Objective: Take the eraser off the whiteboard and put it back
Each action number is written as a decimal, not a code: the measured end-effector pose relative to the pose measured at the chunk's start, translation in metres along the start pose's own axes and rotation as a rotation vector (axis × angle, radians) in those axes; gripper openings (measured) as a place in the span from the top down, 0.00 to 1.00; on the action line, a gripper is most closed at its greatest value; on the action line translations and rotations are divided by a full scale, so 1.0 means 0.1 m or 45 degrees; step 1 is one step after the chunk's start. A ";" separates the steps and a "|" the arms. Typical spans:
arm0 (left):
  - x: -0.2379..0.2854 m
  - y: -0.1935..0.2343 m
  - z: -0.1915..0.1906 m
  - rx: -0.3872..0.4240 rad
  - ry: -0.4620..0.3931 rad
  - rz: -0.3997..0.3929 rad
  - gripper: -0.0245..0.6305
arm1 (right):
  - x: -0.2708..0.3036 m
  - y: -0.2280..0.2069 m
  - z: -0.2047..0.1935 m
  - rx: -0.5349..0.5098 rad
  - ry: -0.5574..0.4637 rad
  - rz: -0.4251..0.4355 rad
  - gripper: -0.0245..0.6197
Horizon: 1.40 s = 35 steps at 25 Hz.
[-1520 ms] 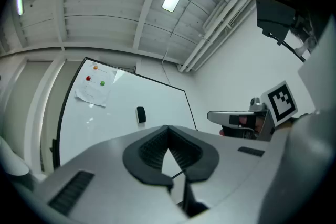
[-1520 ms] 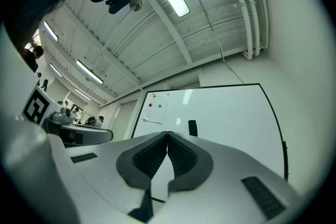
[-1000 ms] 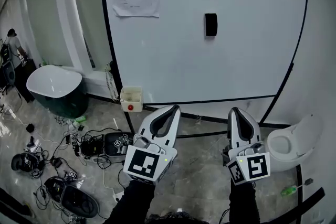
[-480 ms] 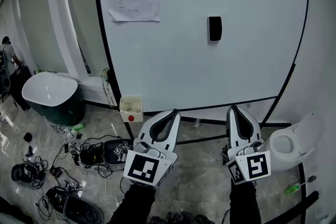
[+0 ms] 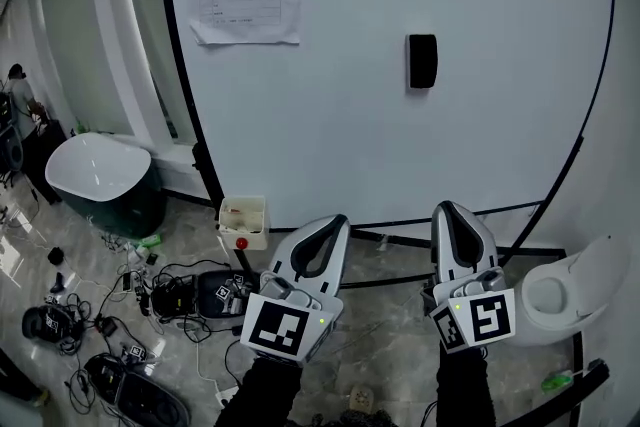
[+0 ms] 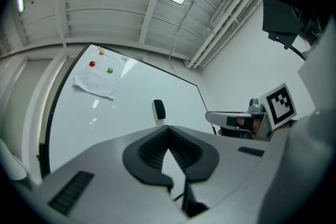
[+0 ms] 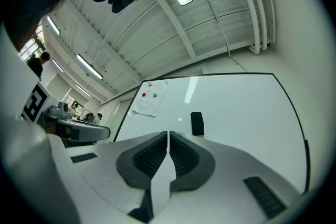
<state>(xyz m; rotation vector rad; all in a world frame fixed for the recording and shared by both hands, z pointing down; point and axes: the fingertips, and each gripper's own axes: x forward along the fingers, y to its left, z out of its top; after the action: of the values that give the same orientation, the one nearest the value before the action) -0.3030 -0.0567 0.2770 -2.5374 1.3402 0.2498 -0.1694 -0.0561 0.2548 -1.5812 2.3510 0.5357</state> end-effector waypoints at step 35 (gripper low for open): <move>1.51 0.67 -0.37 0.072 -0.018 0.057 0.95 | 1.52 -0.77 -0.56 -0.059 -0.077 0.153 0.95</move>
<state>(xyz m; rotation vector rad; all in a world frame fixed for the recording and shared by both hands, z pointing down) -0.2728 -0.2231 0.2612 -2.4571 1.3799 0.2348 -0.1557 -0.2334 0.2306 -1.4279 2.4160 0.6584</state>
